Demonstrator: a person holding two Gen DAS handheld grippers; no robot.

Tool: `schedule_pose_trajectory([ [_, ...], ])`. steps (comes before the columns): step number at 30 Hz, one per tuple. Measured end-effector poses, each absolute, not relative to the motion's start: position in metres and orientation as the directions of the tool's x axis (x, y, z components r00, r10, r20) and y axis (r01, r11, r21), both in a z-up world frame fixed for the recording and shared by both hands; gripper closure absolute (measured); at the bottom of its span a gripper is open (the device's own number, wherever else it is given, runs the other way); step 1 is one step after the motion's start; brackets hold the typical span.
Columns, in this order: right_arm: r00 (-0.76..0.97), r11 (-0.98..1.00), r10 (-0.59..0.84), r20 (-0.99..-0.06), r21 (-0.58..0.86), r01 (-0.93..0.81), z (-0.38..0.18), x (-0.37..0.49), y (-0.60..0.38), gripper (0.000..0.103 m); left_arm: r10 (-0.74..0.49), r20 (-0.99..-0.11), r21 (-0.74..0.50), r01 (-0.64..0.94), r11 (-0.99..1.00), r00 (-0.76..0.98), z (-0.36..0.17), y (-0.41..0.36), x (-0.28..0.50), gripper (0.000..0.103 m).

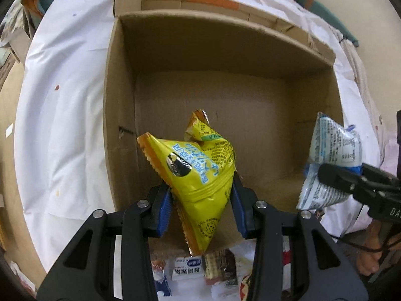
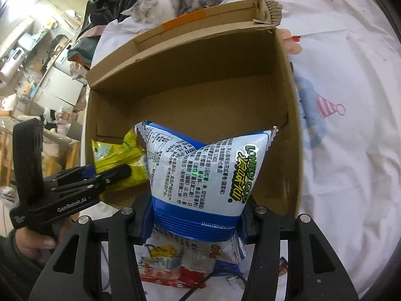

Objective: Organize snacks
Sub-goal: 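Lower both bags into the box and open both tools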

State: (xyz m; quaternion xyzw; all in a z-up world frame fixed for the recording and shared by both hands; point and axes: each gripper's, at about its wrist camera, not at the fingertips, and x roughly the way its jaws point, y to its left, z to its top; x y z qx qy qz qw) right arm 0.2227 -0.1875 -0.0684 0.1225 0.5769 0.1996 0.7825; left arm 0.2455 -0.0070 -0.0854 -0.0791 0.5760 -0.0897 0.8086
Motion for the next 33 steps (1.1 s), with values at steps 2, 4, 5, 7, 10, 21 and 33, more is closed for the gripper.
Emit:
schedule_pose_trajectory([
  [2, 0.266, 0.891, 0.453, -0.851, 0.421, -0.171, -0.067, 0.224, -0.187, 0.046, -0.233, -0.911, -0.227, 0.06, 0.972, 0.339, -0.083, -0.008, 0.246, 0.062],
  [4, 0.27, 0.885, 0.464, -0.844, 0.43, -0.177, -0.066, 0.223, -0.187, 0.036, -0.23, -0.909, -0.221, 0.064, 0.973, 0.349, -0.081, -0.007, 0.243, 0.039],
  [5, 0.274, 0.883, 0.468, -0.84, 0.434, -0.178, -0.065, 0.221, -0.188, 0.03, -0.223, -0.908, -0.215, 0.061, 0.975, 0.354, -0.08, -0.007, 0.242, 0.034],
  [7, 0.292, 0.884, 0.468, -0.834, 0.436, -0.171, -0.064, 0.217, -0.194, 0.016, -0.235, -0.9, -0.233, 0.051, 0.971, 0.368, -0.077, -0.003, 0.237, 0.03],
  [10, 0.308, 0.886, 0.463, -0.831, 0.434, -0.161, -0.06, 0.215, -0.198, 0.016, -0.224, -0.902, -0.219, 0.057, 0.974, 0.369, -0.072, -0.006, 0.236, 0.026],
  [21, 0.392, 0.891, 0.454, -0.801, 0.414, -0.185, -0.046, 0.199, -0.201, 0.016, -0.151, -0.847, -0.177, -0.002, 0.984, 0.509, -0.051, -0.001, 0.213, 0.026],
  [33, 0.521, 0.911, 0.412, -0.747, 0.355, -0.212, -0.021, 0.154, -0.206, 0.005, -0.139, -0.738, -0.14, 0.051, 0.989, 0.661, -0.01, 0.003, 0.157, 0.025],
])
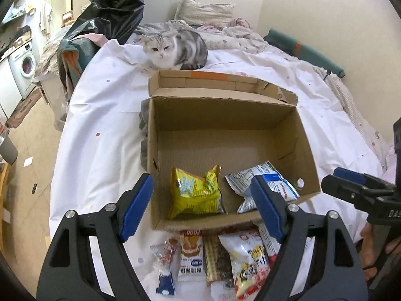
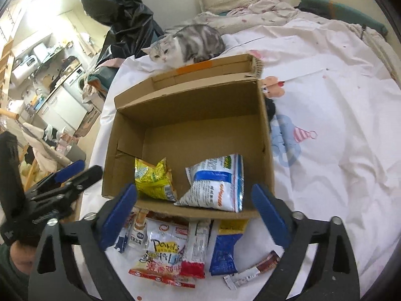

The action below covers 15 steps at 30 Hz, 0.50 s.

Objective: Organize snacks
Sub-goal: 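Lower both bags into the box and open both tools, then reach the left tool to a small clear wrapped snack and grasp it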

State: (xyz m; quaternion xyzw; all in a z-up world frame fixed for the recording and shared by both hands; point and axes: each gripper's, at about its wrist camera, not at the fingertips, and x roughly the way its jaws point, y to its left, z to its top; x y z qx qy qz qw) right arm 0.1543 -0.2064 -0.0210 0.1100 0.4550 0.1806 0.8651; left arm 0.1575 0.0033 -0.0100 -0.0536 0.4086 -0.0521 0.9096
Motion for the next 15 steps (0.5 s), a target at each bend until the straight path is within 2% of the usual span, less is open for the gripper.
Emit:
schedule_pose_trajectory([
  [4, 0.525, 0.914, 0.405, -0.749, 0.347, -0.21, -0.019, 0.138, -0.207, 0.005, -0.118, -0.743, -0.154, 0.003, 0.988, 0.659, -0.01, 0.016, 0.138, 0.011],
  [15, 0.532, 0.921, 0.379, -0.757, 0.363, -0.139, -0.026, 0.102, -0.215, 0.005, -0.041, -0.795, -0.115, -0.084, 0.99, 0.605, -0.021, 0.038, 0.104, 0.011],
])
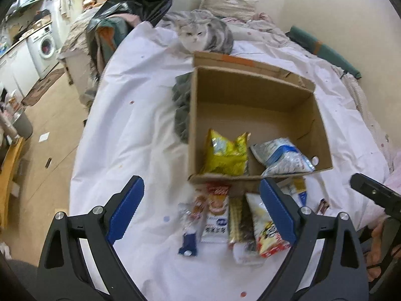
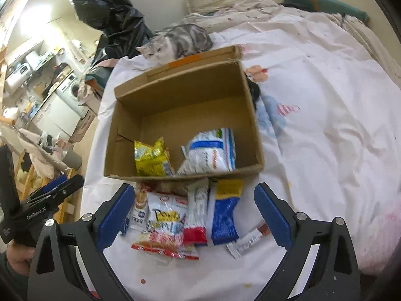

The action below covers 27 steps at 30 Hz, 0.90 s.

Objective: Organize snacks
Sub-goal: 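Reach the left tool to a small clear wrapped snack and grasp it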

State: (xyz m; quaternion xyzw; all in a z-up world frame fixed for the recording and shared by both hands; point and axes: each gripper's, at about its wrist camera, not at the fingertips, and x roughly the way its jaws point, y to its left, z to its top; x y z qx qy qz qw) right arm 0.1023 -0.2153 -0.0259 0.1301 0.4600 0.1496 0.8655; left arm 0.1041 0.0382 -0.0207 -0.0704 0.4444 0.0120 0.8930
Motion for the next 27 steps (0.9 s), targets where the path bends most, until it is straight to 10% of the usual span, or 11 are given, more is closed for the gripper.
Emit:
schedule_pose_trajectory([
  [14, 0.426, 0.868, 0.436, -0.793, 0.495, 0.034, -0.065, 0.094, -0.239, 0.005, -0.091, -0.926, -0.201, -0.274, 0.941, 0.366, -0.091, 0.077, 0.113, 0.014],
  [22, 0.402, 0.869, 0.428, -0.81, 0.49, 0.062, -0.074, 0.1, -0.24, 0.005, -0.094, -0.967, -0.126, -0.126, 0.984, 0.236, -0.13, 0.036, 0.148, 0.062],
  [27, 0.393, 0.871, 0.424, -0.816, 0.487, 0.071, -0.076, 0.101, -0.243, 0.005, -0.053, -0.977, -0.071, -0.079, 0.994, 0.205, -0.147, 0.019, 0.162, 0.071],
])
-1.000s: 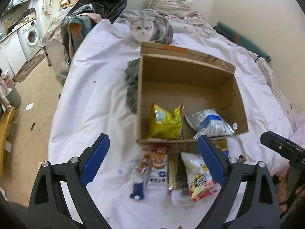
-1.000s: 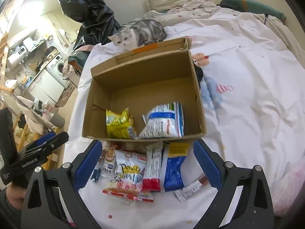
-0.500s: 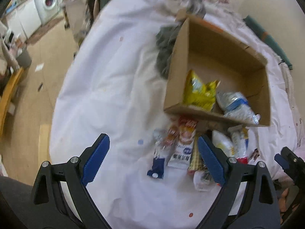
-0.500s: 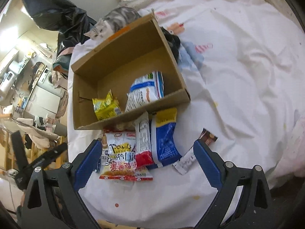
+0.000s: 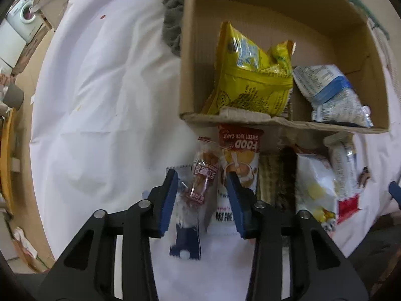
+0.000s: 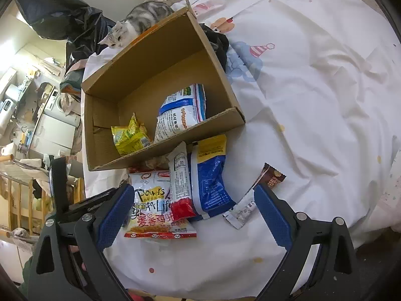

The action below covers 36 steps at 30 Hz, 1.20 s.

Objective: Organize snacks
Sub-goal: 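Reach the left tool to a small clear wrapped snack and grasp it, then grasp the brown-and-white snack stick with the right tool while the left tool lifts its snack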

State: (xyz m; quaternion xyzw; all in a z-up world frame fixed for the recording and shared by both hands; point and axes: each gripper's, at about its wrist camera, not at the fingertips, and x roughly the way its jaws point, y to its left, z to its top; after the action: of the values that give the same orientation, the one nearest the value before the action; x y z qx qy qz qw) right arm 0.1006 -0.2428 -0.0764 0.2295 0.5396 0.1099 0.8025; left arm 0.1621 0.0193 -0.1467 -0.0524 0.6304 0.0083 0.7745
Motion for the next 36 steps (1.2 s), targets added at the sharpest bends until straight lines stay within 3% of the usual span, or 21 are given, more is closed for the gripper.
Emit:
schedule_pose_trajectory([
  [5, 0.384, 0.873, 0.415, -0.825, 0.479, 0.086, -0.08, 0.101, -0.246, 0.005, -0.054, -0.974, -0.068, -0.053, 0.996, 0.222, -0.142, 0.013, 0.164, 0.091],
  [13, 0.391, 0.857, 0.419, -0.819, 0.499, 0.126, -0.082, 0.101, -0.257, 0.005, -0.119, -0.958, -0.147, -0.09, 0.985, 0.263, -0.104, 0.017, 0.13, 0.091],
  [18, 0.354, 0.823, 0.42, -0.835, 0.515, 0.239, -0.098, 0.104, -0.274, 0.006, -0.125, -0.939, -0.161, -0.088, 0.983, 0.319, -0.083, 0.019, 0.1, 0.091],
  [24, 0.22, 0.822, 0.4, -0.889, 0.455, 0.343, -0.136, 0.112, -0.279, 0.034, -0.133, -0.926, -0.182, -0.11, 0.977, 0.353, -0.078, 0.027, 0.095, 0.091],
  [29, 0.164, 0.851, 0.363, -0.917, 0.398, 0.344, -0.15, 0.119, -0.272, 0.047, -0.156, -0.922, -0.208, -0.114, 0.971, 0.355, -0.078, 0.031, 0.096, 0.091],
  [30, 0.149, 0.869, 0.336, -0.93, 0.368, 0.332, -0.152, 0.121, -0.269, 0.054, -0.158, -0.921, -0.21, -0.111, 0.971, 0.357, -0.079, 0.03, 0.097, 0.091],
  [31, 0.137, 0.888, 0.299, -0.944, 0.328, 0.322, -0.154, 0.122, -0.267, 0.073, -0.16, -0.92, -0.211, -0.109, 0.971, 0.357, -0.079, 0.03, 0.098, 0.091],
  [32, 0.126, 0.903, 0.266, -0.956, 0.293, 0.314, -0.156, 0.122, -0.265, 0.079, -0.162, -0.92, -0.213, -0.11, 0.971, 0.358, -0.08, 0.029, 0.099, 0.091],
  [36, 0.136, 0.918, 0.244, -0.96, 0.274, 0.286, -0.152, 0.121, -0.262, 0.087, -0.167, -0.919, -0.222, -0.118, 0.968, 0.357, -0.081, 0.03, 0.1, 0.091],
])
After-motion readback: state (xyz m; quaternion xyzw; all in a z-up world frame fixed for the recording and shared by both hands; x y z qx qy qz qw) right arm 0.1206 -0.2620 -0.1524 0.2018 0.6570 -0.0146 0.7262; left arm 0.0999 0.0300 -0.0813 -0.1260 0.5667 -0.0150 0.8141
